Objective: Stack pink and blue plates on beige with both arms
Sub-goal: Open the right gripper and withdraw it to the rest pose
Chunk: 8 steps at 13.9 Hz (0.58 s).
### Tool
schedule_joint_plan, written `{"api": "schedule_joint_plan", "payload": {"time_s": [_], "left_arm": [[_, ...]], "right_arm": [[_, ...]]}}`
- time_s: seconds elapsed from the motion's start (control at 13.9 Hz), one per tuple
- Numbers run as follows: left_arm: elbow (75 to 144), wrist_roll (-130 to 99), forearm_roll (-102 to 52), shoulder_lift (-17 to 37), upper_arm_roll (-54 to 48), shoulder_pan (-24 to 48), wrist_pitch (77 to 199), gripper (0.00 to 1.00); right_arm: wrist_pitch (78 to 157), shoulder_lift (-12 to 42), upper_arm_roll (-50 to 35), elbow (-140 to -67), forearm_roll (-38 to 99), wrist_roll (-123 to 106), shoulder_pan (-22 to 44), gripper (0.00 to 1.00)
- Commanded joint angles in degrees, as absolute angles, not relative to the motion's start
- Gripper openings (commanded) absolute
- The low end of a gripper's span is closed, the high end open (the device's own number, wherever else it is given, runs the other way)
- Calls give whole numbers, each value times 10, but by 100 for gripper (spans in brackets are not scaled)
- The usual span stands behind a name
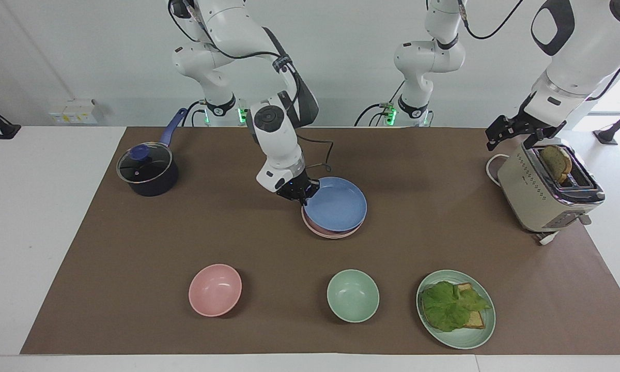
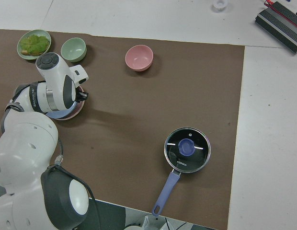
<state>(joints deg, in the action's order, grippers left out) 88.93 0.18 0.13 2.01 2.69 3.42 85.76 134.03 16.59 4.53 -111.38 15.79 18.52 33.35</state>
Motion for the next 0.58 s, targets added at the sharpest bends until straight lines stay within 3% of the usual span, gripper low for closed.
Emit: {"api": "schedule_joint_plan", "payload": {"time_s": [0.0,0.07,0.14,0.36,0.43,0.5], "left_arm": [[887,4,10,16,25,33,849,100],[886,4,10,16,25,33,849,100],[887,4,10,16,25,33,849,100],[886,4,10,16,25,33,849,100],[887,4,10,16,25,33,849,100],[886,4,10,16,25,33,849,100]], "right_arm": [[1354,166,41,-1121,179,157,327,0],[1354,166,41,-1121,179,156,326,1],[1354,168,42,-1119,178,154,323,10],[1354,172,41,-1116,179,128,303,22],[1354,175,42,-1113,178,128,303,40],[1354,176,42,-1111,178,128,302,81]]}}
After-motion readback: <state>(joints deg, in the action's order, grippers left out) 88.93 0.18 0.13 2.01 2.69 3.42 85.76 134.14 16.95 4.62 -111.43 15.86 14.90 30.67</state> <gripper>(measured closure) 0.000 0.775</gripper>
